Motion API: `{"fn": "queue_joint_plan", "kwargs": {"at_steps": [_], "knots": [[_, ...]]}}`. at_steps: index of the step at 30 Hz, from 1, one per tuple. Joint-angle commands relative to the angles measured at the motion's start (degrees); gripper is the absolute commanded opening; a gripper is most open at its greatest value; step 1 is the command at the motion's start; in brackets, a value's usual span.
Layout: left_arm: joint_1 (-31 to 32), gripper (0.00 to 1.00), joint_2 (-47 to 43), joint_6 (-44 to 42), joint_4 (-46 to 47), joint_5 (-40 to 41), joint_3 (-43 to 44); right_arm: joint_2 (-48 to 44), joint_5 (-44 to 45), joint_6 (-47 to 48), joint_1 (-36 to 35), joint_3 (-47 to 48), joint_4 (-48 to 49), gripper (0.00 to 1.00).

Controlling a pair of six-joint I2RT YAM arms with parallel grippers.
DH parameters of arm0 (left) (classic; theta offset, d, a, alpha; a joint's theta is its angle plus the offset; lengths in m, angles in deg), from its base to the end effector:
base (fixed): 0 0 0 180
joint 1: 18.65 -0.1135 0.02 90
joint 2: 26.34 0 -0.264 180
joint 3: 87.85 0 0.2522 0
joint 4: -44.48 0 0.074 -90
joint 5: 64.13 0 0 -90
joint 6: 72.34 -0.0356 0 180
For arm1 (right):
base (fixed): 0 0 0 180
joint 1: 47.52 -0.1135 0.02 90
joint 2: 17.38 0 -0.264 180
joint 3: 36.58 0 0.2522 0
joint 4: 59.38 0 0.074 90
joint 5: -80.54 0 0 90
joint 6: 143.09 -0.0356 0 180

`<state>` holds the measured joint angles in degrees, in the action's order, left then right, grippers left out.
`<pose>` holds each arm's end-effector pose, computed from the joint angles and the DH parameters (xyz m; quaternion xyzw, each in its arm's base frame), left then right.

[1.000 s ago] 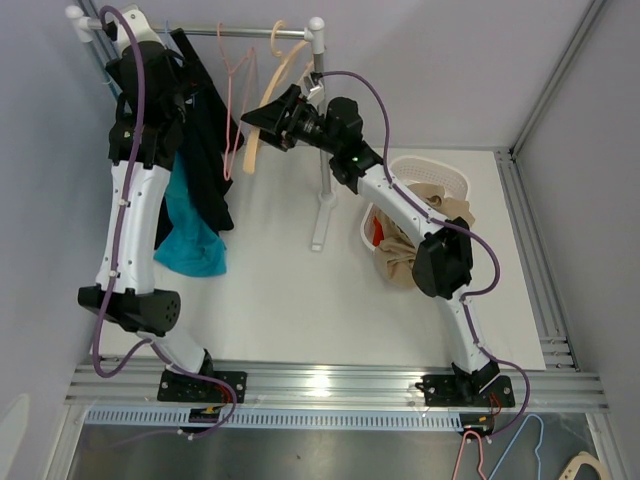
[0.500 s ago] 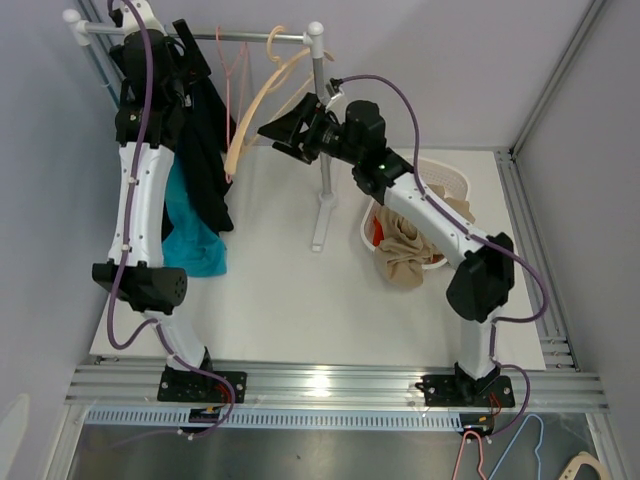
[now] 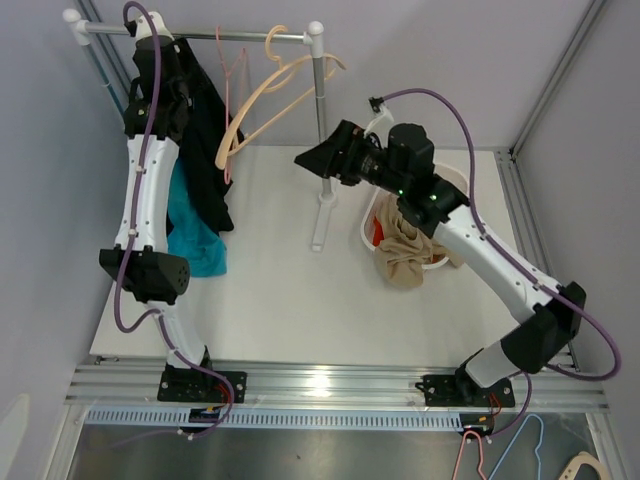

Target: Remove the t-shirt from the hanger

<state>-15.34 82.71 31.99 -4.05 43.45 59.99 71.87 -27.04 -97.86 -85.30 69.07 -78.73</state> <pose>0.4091 -0.0129 0.5028 -0.1706 0.7427 0.0178 0.6473 0.2829 0.2329 0.4431 -0.0614 0.7216 0.5322 0.4384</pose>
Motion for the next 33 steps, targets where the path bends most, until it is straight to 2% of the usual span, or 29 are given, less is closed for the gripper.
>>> {"fn": "queue_joint_plan", "kwargs": {"at_steps": [1, 5, 8, 9, 11, 12, 13, 14, 18, 23, 27, 33], "knots": [[-1.73, 0.62, 1.6, 2.98, -0.65, -2.64, 2.68, -6.97, 3.17, 4.43, 1.48, -4.43, -0.39, 0.83], [-2.17, 0.61, 2.39, 3.25, -0.4, -2.73, 2.59, -12.42, 3.17, 5.57, 4.02, -7.07, -2.41, 0.83], [-2.17, 0.54, 2.65, 2.11, 0.75, -2.73, 2.94, -14.45, 2.29, 6.71, 4.99, -9.53, -3.81, 0.83], [-2.17, 0.47, 2.74, 1.15, 1.97, -2.38, 2.85, -16.02, 2.29, 6.89, 6.04, -10.24, -4.17, 0.83], [-2.17, 0.38, 3.09, 0.18, 3.12, -2.2, 2.94, -17.88, 1.68, 7.07, 7.45, -12.08, -4.7, 0.83], [-2.17, 0.23, 3.09, -0.35, 4.34, -1.94, 2.59, -19.71, 1.24, 7.07, 8.85, -14.18, -4.44, 0.83], [-2.17, 0.15, 3.01, -0.87, 5.4, -2.11, 1.89, -20.69, 0.98, 7.07, 9.47, -15.16, -4.35, 0.83], [-2.17, 0.01, 2.14, -1.23, 8.45, -2.38, -0.03, -21.48, 0.45, 7.33, 10.0, -16.65, -4.7, 0.83], [-2.17, 0.01, -1.47, -2.29, 16.2, -5.98, -7.77, -25.08, 0.97, 8.73, 12.28, -19.81, -6.36, 0.83], [-1.38, 0.01, -4.2, -0.7, 17.53, -5.63, -9.71, -25.8, -0.78, 8.65, 13.96, -22.37, -5.76, 0.83], [0.47, 0.01, -7.97, -5.97, 22.27, -3.26, -12.08, -25.53, -2.01, 8.39, 14.14, -22.9, -5.31, 0.83], [1.17, 0.01, -12.81, -5.36, 24.3, -4.31, -16.2, -26.06, -2.98, 8.3, 14.23, -24.57, -4.96, 0.83]]}}
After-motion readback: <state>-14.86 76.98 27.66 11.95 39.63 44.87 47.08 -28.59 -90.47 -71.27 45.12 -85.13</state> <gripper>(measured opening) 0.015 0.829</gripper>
